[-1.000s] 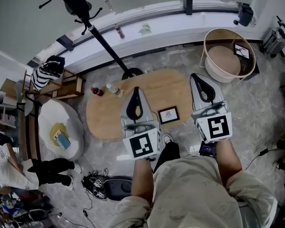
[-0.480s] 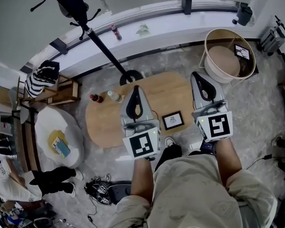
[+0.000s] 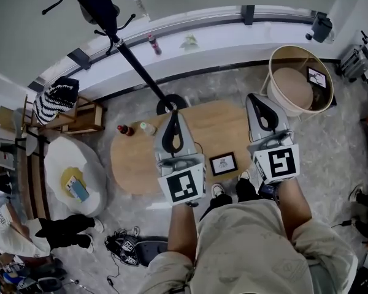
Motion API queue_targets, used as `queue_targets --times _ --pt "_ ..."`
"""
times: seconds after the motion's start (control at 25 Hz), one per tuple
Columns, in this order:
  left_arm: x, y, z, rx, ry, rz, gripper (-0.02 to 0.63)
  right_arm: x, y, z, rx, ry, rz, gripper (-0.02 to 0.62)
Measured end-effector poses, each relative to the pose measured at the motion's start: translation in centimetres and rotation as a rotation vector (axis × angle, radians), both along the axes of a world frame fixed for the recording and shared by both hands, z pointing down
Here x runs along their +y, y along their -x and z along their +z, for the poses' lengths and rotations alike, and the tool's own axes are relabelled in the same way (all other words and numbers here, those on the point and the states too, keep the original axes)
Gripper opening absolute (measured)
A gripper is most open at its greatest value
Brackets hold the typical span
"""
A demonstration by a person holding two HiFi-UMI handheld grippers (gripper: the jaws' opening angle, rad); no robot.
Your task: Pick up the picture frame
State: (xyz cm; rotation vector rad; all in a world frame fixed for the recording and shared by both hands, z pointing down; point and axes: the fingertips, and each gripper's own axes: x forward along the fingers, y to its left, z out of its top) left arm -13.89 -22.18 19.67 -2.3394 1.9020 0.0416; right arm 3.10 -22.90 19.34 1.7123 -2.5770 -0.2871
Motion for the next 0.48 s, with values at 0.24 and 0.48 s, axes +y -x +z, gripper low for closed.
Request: queue_targets --times 0.24,0.48 --pt "-1.1 -1.2 -0.5 -0.015 -0.014 -0.043 0.003 -2.2 -1.4 -0.2 -0.015 -0.006 -0.046 0.002" --pt "-1.9 -1.9 -0.5 -0.042 -0.011 -0.068 0.003 -3.6 -2.1 0.1 -0.035 0.002 -0.072 0.002"
